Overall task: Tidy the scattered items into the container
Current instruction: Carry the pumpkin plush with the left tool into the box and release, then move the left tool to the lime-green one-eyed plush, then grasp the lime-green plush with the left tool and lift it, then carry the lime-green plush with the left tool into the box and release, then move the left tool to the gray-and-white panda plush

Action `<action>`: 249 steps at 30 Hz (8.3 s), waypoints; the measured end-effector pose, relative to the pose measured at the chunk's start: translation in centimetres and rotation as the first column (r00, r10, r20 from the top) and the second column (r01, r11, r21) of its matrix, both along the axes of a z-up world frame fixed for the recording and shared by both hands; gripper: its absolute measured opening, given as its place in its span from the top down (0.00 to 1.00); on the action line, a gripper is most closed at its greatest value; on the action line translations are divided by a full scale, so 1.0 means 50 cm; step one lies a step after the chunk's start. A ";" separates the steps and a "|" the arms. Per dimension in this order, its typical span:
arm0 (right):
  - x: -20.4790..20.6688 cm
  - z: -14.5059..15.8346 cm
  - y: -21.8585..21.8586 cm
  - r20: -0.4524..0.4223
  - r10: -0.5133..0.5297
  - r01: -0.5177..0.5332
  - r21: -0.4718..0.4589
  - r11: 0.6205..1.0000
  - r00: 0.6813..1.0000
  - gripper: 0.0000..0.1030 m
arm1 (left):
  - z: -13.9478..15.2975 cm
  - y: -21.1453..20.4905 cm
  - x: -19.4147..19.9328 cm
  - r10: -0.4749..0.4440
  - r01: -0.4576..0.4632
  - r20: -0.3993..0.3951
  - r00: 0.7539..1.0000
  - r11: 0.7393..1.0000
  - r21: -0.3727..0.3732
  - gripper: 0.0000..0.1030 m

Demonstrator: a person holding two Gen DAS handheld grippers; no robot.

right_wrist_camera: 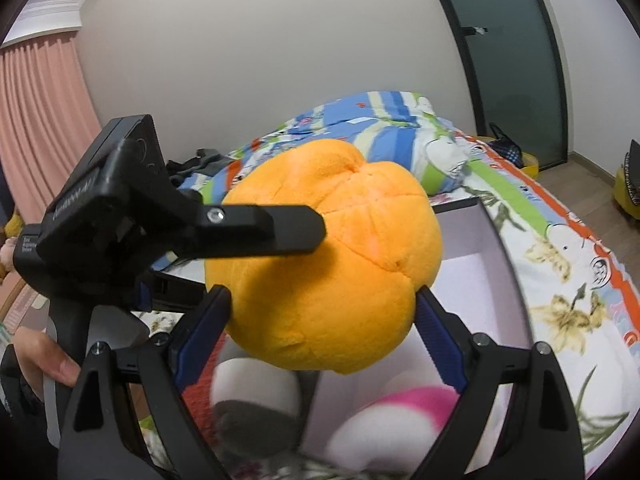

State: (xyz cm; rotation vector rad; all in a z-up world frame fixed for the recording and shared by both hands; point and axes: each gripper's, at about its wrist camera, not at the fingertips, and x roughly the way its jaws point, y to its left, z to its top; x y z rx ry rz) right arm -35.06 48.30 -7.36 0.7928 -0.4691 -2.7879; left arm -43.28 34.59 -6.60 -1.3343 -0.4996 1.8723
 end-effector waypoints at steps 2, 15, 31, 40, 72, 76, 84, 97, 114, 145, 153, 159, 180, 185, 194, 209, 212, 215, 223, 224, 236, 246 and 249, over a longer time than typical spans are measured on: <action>-0.026 -0.012 0.019 0.018 -0.018 0.018 0.010 1.000 1.000 0.12 | -0.021 0.026 -0.025 -0.001 0.001 0.016 1.000 1.000 -0.008 0.04; -0.164 -0.118 0.135 0.227 -0.074 0.105 -0.127 0.986 0.971 0.13 | -0.135 0.107 -0.124 0.011 -0.005 0.064 0.998 0.995 -0.096 0.15; -0.174 -0.130 0.133 0.318 -0.099 0.161 -0.174 0.972 0.943 0.10 | -0.123 0.057 -0.118 0.052 -0.047 0.040 0.998 0.993 -0.104 0.14; -0.043 -0.020 0.072 0.159 -0.122 0.148 -0.163 0.975 0.980 0.08 | -0.016 -0.135 -0.026 0.080 -0.080 -0.001 0.997 0.997 0.009 0.13; 0.064 -0.113 -0.658 0.404 0.360 -0.256 -0.289 0.922 0.841 0.08 | -0.223 -1.007 0.260 0.434 -0.465 0.310 0.846 0.885 0.031 0.06; 0.042 -0.152 -0.665 0.458 0.310 -0.207 -0.261 0.943 0.833 0.08 | -0.296 -1.000 0.226 0.380 -0.438 0.392 0.838 0.897 0.066 0.06; -0.002 -0.230 -0.703 0.535 0.288 -0.187 -0.235 0.954 0.794 0.08 | -0.436 -0.954 0.176 0.267 -0.386 0.509 0.819 0.911 0.143 0.06; -0.036 -0.255 -0.828 0.489 0.217 -0.269 0.038 0.962 0.845 0.00 | -0.484 -0.979 0.181 0.274 -0.471 0.512 0.814 0.827 0.307 0.01; 0.045 -0.235 -0.913 0.380 0.253 -0.383 0.321 0.866 0.890 0.24 | -0.441 -0.967 0.201 0.320 -0.443 0.381 0.867 0.845 0.300 0.01; 0.243 0.047 -0.616 0.074 0.164 -0.178 0.268 0.947 0.984 0.38 | -0.007 -0.630 0.294 0.273 -0.268 0.001 0.962 0.945 0.190 0.01; 0.218 0.089 -0.406 0.036 0.044 -0.051 0.228 0.972 0.998 0.37 | 0.047 -0.412 0.219 0.176 -0.169 -0.024 0.984 0.971 0.167 0.01; 0.160 0.112 -0.262 0.018 -0.019 0.016 0.182 0.983 1.000 0.37 | 0.084 -0.253 0.153 0.149 -0.139 -0.086 0.985 0.984 0.113 0.01; -0.158 -0.021 0.045 0.242 -0.020 0.033 -0.047 0.998 0.970 0.36 | -0.020 0.019 -0.101 0.099 -0.102 -0.058 0.993 0.993 -0.052 0.01; -0.220 -0.063 0.075 0.289 -0.027 0.056 -0.090 0.994 0.957 0.35 | -0.061 0.051 -0.149 0.120 -0.126 -0.067 0.991 0.988 -0.094 0.01; -0.287 -0.166 0.138 0.396 -0.045 0.125 -0.180 0.976 0.917 0.32 | -0.123 0.086 -0.164 0.109 -0.132 -0.175 0.978 0.984 -0.123 0.01; -0.167 -0.018 0.092 0.226 -0.232 0.252 -0.065 0.965 0.946 0.00 | -0.064 -0.117 -0.108 0.198 -0.189 -0.017 0.980 0.957 0.220 0.01; -0.124 0.022 0.056 0.190 -0.217 0.235 -0.080 0.969 0.958 0.00 | -0.049 -0.177 -0.070 0.223 -0.204 -0.072 0.972 0.957 0.206 0.01; -0.076 0.050 0.009 0.179 -0.165 0.190 -0.131 0.973 0.970 0.00 | -0.049 -0.252 -0.031 0.242 -0.226 -0.066 0.968 0.955 0.194 0.01; 0.039 0.045 -0.126 0.216 -0.066 0.097 -0.138 0.986 0.974 0.00 | -0.066 -0.521 0.111 0.369 -0.354 -0.054 0.928 0.917 0.183 0.01; 0.051 0.041 -0.143 0.229 -0.050 0.084 -0.140 0.987 0.972 0.00 | -0.070 -0.549 0.125 0.383 -0.370 -0.060 0.922 0.915 0.158 0.01; 0.195 -0.019 -0.321 0.282 0.059 0.004 -0.218 0.976 0.958 0.00 | -0.148 -0.744 0.318 0.440 -0.439 -0.002 0.898 0.898 0.031 0.01; 0.243 -0.068 -0.395 0.334 0.099 -0.030 -0.206 0.978 0.937 0.00 | -0.156 -0.710 0.379 0.356 -0.356 -0.019 0.934 0.934 -0.027 0.01; 0.243 -0.072 -0.399 0.322 0.098 -0.043 -0.173 0.984 0.942 0.00 | -0.153 -0.704 0.378 0.360 -0.360 0.002 0.933 0.933 -0.022 0.01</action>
